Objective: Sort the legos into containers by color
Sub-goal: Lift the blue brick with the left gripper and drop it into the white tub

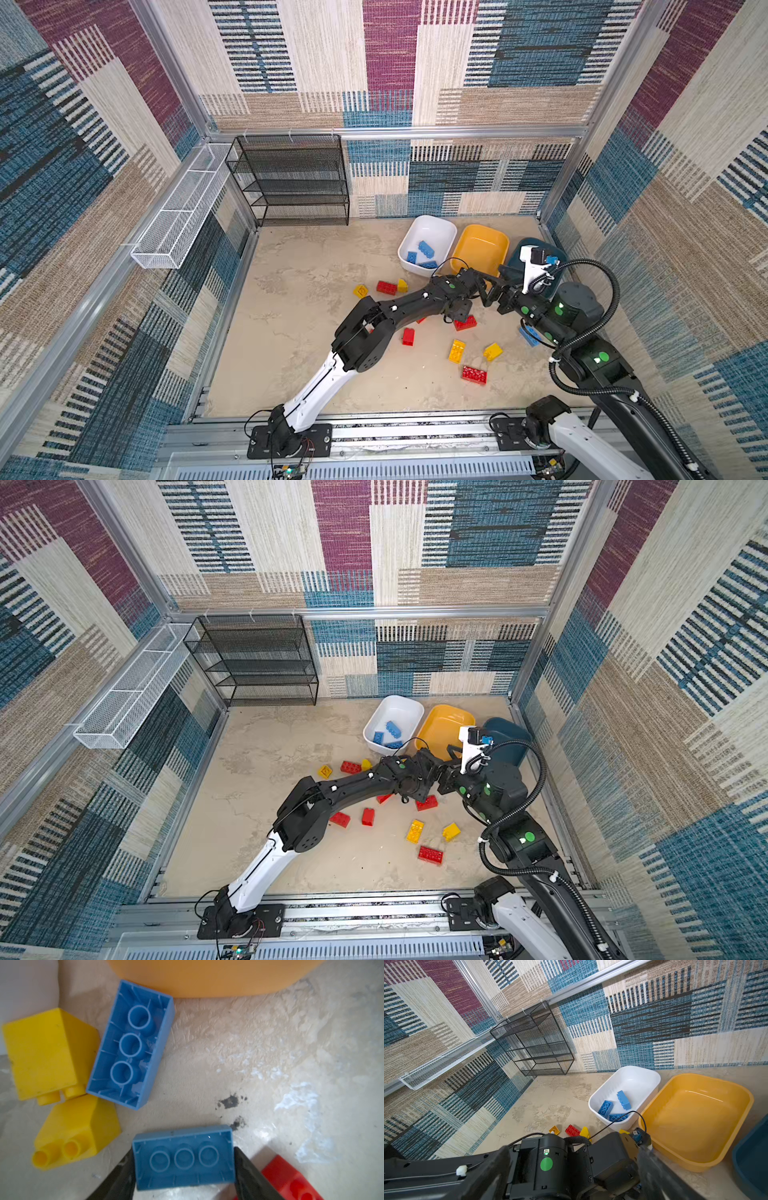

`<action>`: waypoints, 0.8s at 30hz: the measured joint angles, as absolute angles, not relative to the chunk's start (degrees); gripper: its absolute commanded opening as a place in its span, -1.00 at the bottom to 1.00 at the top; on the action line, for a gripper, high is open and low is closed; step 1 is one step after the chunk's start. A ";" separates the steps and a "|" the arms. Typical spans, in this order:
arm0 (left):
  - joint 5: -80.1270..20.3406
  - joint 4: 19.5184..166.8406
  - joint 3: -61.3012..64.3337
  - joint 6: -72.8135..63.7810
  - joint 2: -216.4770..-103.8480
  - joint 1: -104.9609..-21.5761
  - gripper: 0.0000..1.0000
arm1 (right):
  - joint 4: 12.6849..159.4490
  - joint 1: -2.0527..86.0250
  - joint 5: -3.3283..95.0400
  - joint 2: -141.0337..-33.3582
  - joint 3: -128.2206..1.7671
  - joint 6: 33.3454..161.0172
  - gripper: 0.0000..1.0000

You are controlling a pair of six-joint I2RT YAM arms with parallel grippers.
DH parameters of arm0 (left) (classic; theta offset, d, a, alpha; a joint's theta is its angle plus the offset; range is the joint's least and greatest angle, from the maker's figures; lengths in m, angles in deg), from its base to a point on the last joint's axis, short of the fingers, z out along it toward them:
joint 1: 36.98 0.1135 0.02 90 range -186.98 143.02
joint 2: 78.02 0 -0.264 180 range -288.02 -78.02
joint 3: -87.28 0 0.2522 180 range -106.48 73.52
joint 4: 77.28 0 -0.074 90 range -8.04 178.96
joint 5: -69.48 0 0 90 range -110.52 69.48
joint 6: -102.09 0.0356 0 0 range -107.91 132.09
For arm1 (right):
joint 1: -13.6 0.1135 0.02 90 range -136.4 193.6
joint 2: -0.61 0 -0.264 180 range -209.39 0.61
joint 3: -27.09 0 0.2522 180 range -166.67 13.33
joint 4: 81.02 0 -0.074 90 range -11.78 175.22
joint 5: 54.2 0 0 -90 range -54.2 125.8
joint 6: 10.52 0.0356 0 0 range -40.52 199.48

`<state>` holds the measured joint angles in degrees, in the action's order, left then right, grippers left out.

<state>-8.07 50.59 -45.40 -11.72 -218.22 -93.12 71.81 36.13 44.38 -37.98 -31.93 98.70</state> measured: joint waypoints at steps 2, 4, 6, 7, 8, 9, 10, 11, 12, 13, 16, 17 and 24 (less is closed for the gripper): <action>-7.57 51.03 -44.63 -11.72 -217.78 -93.21 0.26 | 71.65 36.13 44.38 -37.92 -31.93 98.70 0.91; -7.42 51.05 -43.34 -11.72 -216.89 -93.27 0.24 | 71.48 36.13 44.36 -37.83 -31.89 98.70 0.91; -7.42 51.29 -41.68 -11.74 -215.42 -93.34 0.24 | 71.20 36.13 44.36 -37.70 -31.89 98.70 0.91; -7.44 51.49 -40.94 -11.74 -214.66 -93.36 0.23 | 71.17 36.13 44.36 -37.63 -31.89 98.70 0.91; -7.44 51.94 -39.91 -11.74 -213.57 -93.40 0.23 | 71.15 36.13 44.38 -37.55 -31.91 98.70 0.91; -7.48 52.27 -38.97 -11.74 -212.54 -93.40 0.23 | 71.00 36.13 44.38 -37.42 -31.95 98.70 0.92; -7.53 52.84 -37.59 -11.77 -211.14 -93.45 0.23 | 70.85 36.13 44.38 -37.26 -32.02 98.68 0.92; -7.66 53.19 -36.37 -11.77 -209.92 -93.47 0.23 | 70.74 36.13 44.36 -37.13 -32.13 98.68 0.93; -7.99 53.65 -34.86 -11.77 -208.41 -93.47 0.23 | 70.69 36.13 44.36 -37.02 -32.30 98.66 0.93; -8.62 54.26 -33.13 -11.77 -206.57 -93.47 0.23 | 70.63 36.13 44.32 -36.87 -32.50 98.62 0.93; -8.86 56.14 -28.19 -11.79 -201.09 -93.49 0.23 | 70.32 36.13 44.16 -36.34 -32.98 98.46 0.93; -8.86 56.75 -26.77 -11.79 -199.36 -93.45 0.22 | 70.17 36.13 44.14 -36.10 -33.09 98.46 0.93; -10.39 58.24 -20.63 -11.64 -190.13 -90.15 0.23 | 69.53 36.13 43.38 -34.25 -32.17 98.46 0.93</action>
